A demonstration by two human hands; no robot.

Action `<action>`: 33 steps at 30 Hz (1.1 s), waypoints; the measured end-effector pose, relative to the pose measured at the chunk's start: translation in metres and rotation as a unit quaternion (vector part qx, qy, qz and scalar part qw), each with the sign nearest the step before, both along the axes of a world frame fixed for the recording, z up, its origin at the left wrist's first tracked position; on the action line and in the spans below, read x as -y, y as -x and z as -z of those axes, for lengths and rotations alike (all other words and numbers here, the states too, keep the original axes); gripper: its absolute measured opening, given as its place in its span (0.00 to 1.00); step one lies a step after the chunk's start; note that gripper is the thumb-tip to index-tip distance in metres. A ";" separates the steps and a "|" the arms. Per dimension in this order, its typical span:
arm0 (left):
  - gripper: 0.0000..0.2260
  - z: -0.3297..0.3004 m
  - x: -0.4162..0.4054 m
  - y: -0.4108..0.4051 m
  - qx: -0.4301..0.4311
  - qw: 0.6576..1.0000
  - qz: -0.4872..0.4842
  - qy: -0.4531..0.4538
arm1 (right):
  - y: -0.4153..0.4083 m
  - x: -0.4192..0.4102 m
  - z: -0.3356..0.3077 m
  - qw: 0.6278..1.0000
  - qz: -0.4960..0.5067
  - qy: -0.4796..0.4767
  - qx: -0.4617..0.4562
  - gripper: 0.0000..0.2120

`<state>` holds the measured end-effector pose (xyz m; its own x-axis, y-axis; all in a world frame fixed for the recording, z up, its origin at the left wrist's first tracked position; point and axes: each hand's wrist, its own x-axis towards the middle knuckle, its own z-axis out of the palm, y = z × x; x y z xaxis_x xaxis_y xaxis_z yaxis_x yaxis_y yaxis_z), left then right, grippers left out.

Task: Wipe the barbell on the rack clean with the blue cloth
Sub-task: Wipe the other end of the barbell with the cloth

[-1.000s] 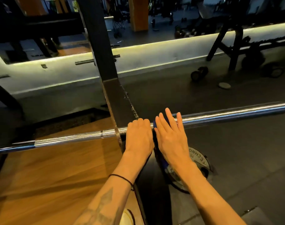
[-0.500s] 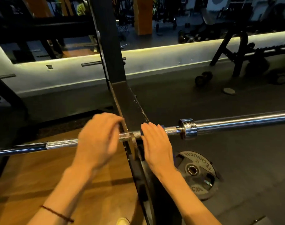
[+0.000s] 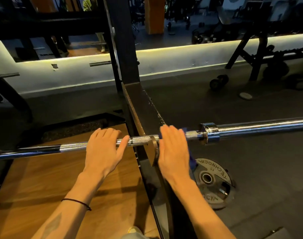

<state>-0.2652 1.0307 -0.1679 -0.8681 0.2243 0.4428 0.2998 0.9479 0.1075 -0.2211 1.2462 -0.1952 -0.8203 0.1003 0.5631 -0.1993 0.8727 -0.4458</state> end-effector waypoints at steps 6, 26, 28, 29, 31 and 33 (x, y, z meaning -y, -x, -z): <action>0.26 0.003 0.009 0.001 0.006 0.999 0.033 -0.015 | -0.005 -0.056 -0.011 0.987 -0.076 -0.141 0.021 0.22; 0.22 0.017 -0.002 -0.016 -0.058 0.994 0.008 -0.092 | -0.008 -0.031 0.003 0.998 0.038 -0.039 0.025 0.33; 0.21 0.016 -0.005 -0.019 -0.058 0.993 0.004 -0.105 | -0.007 -0.010 0.003 0.996 -0.067 -0.051 0.027 0.40; 0.20 0.016 -0.006 -0.019 -0.057 0.992 0.001 -0.114 | -0.008 -0.007 0.005 0.991 -0.104 -0.076 0.022 0.43; 0.19 0.016 -0.006 -0.021 -0.053 0.990 -0.002 -0.134 | -0.007 -0.016 0.001 0.980 -0.143 -0.140 0.014 0.41; 0.19 0.017 -0.007 -0.020 -0.053 0.987 -0.004 -0.150 | -0.007 -0.033 -0.011 0.982 -0.128 -0.136 0.038 0.30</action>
<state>-0.2451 1.0375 -0.1849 -0.8146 0.0619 0.5767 0.3164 0.8807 0.3524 -0.2141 1.2796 -0.1841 -0.8401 -0.2596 0.4762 -0.4022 0.8873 -0.2258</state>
